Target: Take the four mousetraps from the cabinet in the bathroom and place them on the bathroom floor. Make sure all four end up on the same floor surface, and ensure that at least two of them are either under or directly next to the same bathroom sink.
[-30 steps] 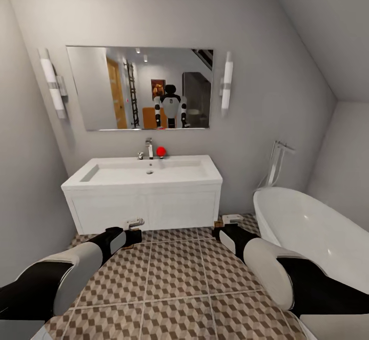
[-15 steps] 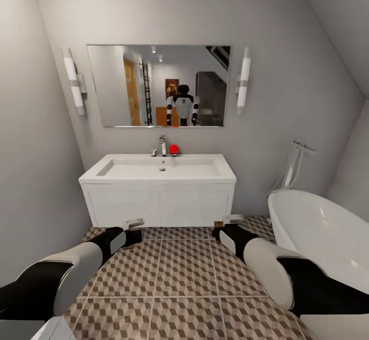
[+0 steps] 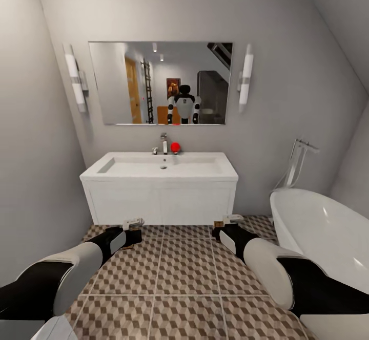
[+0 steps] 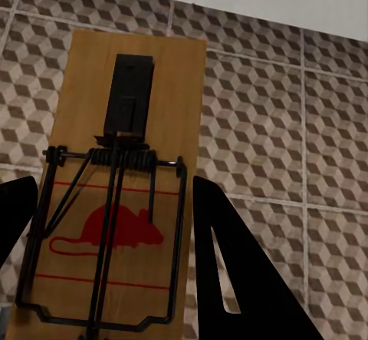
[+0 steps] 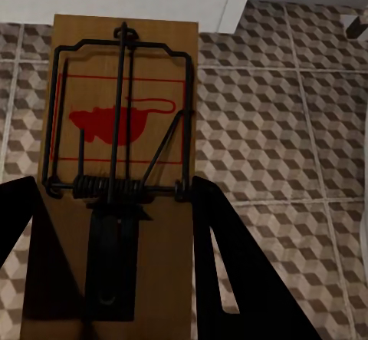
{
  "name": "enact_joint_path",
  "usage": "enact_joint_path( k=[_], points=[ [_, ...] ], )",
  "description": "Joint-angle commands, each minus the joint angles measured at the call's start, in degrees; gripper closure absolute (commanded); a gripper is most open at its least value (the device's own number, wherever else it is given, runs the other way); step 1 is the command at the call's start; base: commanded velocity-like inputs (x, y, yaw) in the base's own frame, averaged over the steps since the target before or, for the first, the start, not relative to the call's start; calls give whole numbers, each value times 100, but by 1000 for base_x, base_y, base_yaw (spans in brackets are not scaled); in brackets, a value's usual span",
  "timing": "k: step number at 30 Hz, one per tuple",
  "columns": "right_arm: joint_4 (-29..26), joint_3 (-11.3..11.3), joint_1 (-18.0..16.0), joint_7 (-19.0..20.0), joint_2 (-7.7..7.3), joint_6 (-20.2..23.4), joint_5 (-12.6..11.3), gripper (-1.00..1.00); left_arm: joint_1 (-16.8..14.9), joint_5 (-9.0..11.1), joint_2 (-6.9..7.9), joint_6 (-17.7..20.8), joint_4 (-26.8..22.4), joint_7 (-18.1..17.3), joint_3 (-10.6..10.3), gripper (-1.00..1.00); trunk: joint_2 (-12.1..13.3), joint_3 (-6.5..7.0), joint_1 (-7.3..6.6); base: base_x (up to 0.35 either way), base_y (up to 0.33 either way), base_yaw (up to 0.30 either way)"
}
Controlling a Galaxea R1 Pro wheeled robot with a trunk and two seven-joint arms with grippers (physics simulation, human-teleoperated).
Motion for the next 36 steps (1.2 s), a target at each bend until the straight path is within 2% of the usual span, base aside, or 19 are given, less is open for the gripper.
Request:
enact_joint_path(
  k=[1, 13, 19, 26, 29, 36],
  points=[
    [4, -46, -7, -24, 2, 16, 43, 100, -5, 31, 0, 21, -1, -10, -36, 100, -46, -25, 23, 0, 0, 0],
    [8, -46, -7, -24, 17, 16, 45, 100, -5, 31, -17, 25, 2, -16, -37, 100, -527, -241, 286, 0, 0, 0],
    [65, -43, -7, -29, 45, 16, 60, 100, -5, 36, -102, 23, 2, -16, -35, 100, -768, -348, 418, 0, 0, 0],
    [119, -45, -7, -27, 58, 16, 49, 100, -5, 39, -116, 13, 0, -11, -31, 100, -1049, -474, 572, 0, 0, 0],
    [136, -60, -7, -50, 8, 16, 45, 100, -5, -14, -122, 11, -8, -8, -48, 100, -1169, -528, 638, 0, 0, 0],
    [111, -66, -7, -105, 12, 14, 47, 100, -5, -93, -128, -4, -11, -25, -57, 100, -1450, -653, 791, 0, 0, 0]
  ],
)
